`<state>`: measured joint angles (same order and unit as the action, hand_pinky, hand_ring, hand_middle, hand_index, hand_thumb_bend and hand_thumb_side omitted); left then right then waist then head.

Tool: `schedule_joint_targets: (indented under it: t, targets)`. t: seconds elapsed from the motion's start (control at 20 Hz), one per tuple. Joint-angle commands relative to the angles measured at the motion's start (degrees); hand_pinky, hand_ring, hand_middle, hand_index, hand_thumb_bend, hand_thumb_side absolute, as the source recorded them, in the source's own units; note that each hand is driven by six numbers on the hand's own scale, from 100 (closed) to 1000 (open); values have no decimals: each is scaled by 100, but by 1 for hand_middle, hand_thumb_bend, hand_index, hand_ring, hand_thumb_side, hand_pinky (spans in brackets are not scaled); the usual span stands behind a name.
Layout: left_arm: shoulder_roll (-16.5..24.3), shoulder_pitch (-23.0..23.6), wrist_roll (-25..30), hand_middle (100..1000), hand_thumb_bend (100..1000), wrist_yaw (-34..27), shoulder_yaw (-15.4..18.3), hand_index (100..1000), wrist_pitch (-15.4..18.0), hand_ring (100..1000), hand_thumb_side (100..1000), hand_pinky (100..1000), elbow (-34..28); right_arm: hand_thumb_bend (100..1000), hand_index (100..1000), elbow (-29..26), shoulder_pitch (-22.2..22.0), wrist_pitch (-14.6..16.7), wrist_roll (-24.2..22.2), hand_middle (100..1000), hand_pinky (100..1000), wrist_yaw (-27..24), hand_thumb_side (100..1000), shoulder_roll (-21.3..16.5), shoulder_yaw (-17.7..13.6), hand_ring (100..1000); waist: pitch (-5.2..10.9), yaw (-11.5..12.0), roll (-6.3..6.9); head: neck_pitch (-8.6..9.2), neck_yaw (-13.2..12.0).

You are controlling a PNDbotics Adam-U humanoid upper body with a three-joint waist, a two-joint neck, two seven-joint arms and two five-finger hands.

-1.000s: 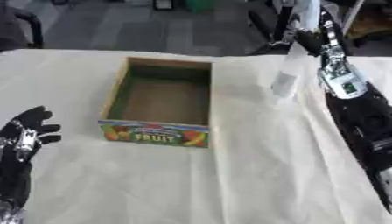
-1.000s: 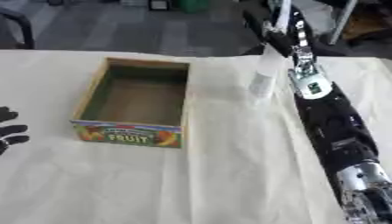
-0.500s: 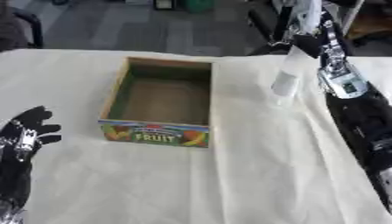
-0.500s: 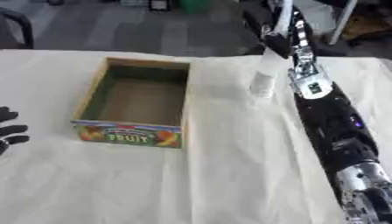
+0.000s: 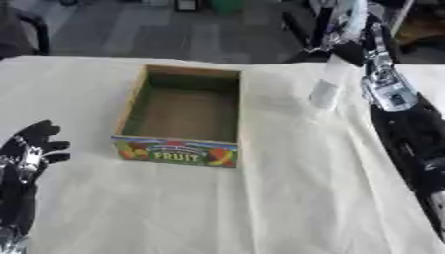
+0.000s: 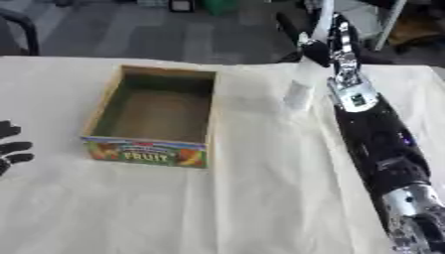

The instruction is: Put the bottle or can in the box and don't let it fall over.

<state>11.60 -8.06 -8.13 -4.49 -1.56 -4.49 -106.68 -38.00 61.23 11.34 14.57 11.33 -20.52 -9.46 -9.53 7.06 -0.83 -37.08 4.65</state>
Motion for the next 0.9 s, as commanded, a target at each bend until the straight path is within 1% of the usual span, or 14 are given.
schedule_joint_targets:
  t: [0.05, 0.2, 0.3, 0.6, 0.9]
  targets:
    - [77, -60, -8, 710, 484, -10, 16, 792, 12, 663, 686, 658, -131, 100, 608, -60, 101, -18, 188, 429, 664, -94, 100, -179, -38, 622, 72, 1, 17, 55, -8]
    - [77, -61, -9, 709, 485, -8, 16, 792, 11, 663, 686, 658, -130, 100, 509, -68, 108, -25, 330, 381, 649, -186, 100, -180, -33, 589, 74, 1, 14, 57, -12]
    - [77, -61, -11, 709, 486, -7, 17, 792, 11, 662, 686, 658, -129, 100, 481, -70, 112, -27, 380, 365, 642, -233, 100, -184, -22, 578, 75, 2, 11, 58, -14]
    - [76, -59, -15, 708, 486, -7, 17, 792, 10, 662, 686, 658, -127, 100, 451, -85, 127, -44, 468, 333, 626, -330, 100, -184, -9, 559, 84, 11, 4, 61, -14]
    - [75, -51, -21, 707, 488, -7, 22, 792, 12, 661, 686, 658, -122, 100, 444, -188, 162, -37, 416, 317, 614, -404, 100, -190, 25, 547, 107, 7, -4, 57, -35]
